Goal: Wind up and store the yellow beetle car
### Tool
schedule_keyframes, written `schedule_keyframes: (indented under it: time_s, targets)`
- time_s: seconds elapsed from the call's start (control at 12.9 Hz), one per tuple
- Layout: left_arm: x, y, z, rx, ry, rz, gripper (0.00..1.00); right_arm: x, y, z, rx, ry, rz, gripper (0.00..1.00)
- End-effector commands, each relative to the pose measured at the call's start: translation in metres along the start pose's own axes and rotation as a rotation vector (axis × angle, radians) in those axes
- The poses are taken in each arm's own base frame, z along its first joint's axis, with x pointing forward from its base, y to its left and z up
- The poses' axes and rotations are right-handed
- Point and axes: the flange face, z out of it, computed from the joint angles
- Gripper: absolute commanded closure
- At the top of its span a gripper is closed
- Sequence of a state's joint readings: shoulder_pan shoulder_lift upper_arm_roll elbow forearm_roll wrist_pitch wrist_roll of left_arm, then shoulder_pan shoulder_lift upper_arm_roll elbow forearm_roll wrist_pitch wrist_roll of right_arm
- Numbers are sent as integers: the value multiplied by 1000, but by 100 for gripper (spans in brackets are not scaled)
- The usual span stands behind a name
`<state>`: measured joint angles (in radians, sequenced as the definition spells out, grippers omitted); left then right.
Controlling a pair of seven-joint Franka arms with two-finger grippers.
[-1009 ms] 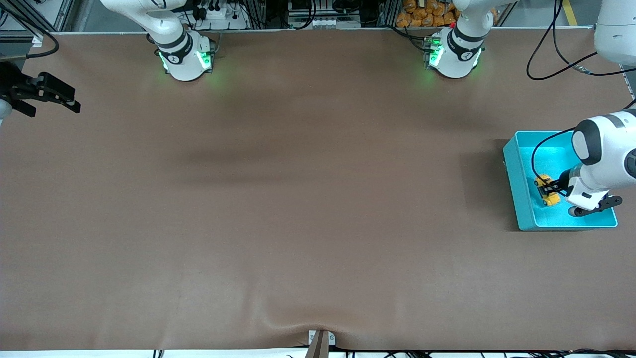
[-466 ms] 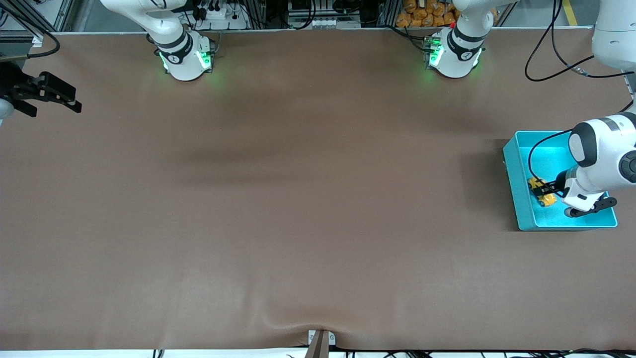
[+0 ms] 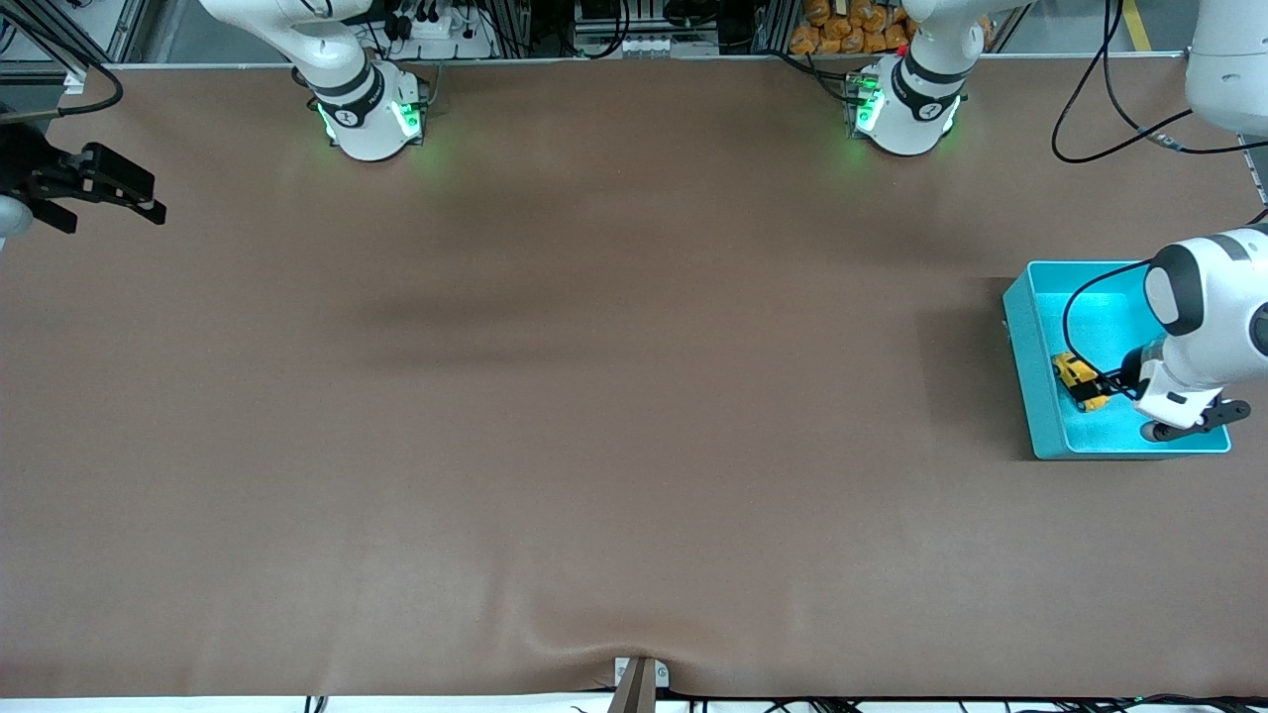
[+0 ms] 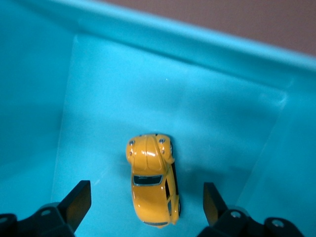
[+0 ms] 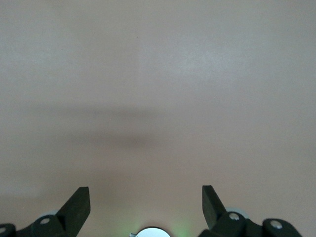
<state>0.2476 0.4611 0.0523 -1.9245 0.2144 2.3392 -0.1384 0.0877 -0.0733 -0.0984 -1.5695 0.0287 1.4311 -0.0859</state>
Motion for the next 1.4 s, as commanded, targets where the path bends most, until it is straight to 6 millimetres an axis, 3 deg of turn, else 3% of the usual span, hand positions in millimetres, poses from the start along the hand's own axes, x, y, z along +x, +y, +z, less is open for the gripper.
schedule_keyframes:
  time_s: [0.0,0.23,0.47,0.62,0.78,1.16,1.32]
  targets:
    - [2,-4,-46,20,66,26,0,-6,-2,-1,17,1,-10,0]
    - [7,0,-117,27,102,100,0,-6,-2,-1,17,1,-10,0]
    - [11,0,-217,-8,75,159,0,-5,-2,-1,17,2,-10,0]
    - [4,7,-275,-83,88,141,0,-5,-1,-1,17,4,-9,0]
    - [-13,27,-320,-120,93,168,0,-5,0,-2,7,11,-9,0]
    - [-76,89,-406,-122,150,285,0,-5,-1,-4,6,15,-10,0]
    - [-99,114,-419,-120,114,329,0,-5,-1,-4,6,15,-11,0]
